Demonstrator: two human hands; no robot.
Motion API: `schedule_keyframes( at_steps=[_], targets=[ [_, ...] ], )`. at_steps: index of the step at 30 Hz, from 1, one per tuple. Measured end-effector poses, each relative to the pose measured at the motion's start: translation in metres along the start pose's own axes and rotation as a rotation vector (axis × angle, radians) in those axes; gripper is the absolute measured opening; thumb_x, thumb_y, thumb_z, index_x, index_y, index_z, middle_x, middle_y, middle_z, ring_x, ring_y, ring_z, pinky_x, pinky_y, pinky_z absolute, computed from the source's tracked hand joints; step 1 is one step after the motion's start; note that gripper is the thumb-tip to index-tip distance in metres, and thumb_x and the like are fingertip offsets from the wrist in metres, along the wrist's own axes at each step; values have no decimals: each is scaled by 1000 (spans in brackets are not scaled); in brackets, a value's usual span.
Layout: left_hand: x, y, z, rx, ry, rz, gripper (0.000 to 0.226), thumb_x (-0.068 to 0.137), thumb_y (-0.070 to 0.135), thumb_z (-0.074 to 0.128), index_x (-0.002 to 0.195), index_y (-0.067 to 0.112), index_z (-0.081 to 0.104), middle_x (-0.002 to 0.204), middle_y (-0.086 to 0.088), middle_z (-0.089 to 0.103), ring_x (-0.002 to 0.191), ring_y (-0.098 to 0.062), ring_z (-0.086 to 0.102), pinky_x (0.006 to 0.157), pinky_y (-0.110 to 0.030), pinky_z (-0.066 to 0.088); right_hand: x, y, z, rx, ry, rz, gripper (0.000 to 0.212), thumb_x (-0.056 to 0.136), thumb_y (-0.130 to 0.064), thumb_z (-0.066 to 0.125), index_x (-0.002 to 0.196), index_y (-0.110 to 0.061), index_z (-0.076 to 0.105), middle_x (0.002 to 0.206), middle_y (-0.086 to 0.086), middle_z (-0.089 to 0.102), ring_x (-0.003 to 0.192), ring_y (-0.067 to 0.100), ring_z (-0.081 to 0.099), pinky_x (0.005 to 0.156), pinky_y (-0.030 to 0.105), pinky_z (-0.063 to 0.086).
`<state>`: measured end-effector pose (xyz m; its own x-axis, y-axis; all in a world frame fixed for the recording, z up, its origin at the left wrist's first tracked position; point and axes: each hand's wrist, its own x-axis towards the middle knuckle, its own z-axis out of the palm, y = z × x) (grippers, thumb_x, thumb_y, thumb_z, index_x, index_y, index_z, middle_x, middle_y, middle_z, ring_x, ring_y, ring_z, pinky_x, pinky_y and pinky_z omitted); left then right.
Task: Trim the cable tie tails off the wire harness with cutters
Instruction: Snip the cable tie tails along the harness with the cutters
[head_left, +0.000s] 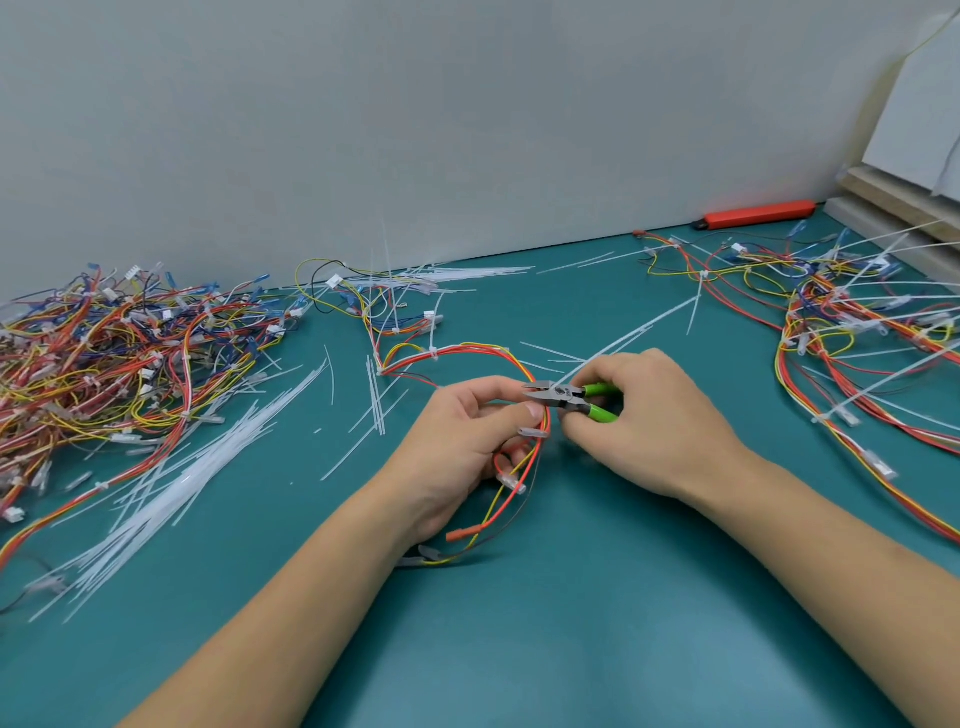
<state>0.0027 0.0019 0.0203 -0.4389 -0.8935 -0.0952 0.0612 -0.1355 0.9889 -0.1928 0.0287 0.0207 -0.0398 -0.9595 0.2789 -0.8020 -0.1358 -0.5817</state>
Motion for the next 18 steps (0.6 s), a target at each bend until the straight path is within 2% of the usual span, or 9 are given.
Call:
schedule_keyframes(
  at_steps=[3,8,10,14,18],
  targets=[
    [0,0,0,-5,12,-6,15,93,3,67,107,1,67,72,-5,63,52,-12,50,44,-19,38,1,-4,1,-116,-2,-8,25,76,-51,56,92,-33,62,86,-16,63,97,17,50,87,39,43],
    [-1,1,1,-1,4,-8,17,93,4,66,109,-2,66,72,-4,64,52,-12,49,44,-19,40,2,1,0,-82,-38,32,36,68,-48,50,101,-34,55,101,-15,57,106,15,46,85,35,41],
    [-2,2,1,5,-2,-4,13,93,4,66,106,2,66,72,-4,64,51,-12,49,42,-20,44,2,4,-1,-79,-62,40,36,69,-47,53,103,-34,53,105,-15,54,108,13,42,82,33,38],
    [-3,3,2,10,3,-9,10,93,3,66,104,4,66,73,-5,66,51,-13,50,42,-20,45,5,9,-7,-65,-101,16,25,78,-37,69,99,-37,55,100,-17,55,105,14,46,84,34,43],
    [-4,4,2,9,7,-14,11,93,4,66,104,4,66,70,-3,65,51,-12,50,43,-21,46,6,13,-14,-90,-117,-21,30,77,-54,71,101,-37,64,99,-16,63,103,12,53,87,36,48]
  ],
)
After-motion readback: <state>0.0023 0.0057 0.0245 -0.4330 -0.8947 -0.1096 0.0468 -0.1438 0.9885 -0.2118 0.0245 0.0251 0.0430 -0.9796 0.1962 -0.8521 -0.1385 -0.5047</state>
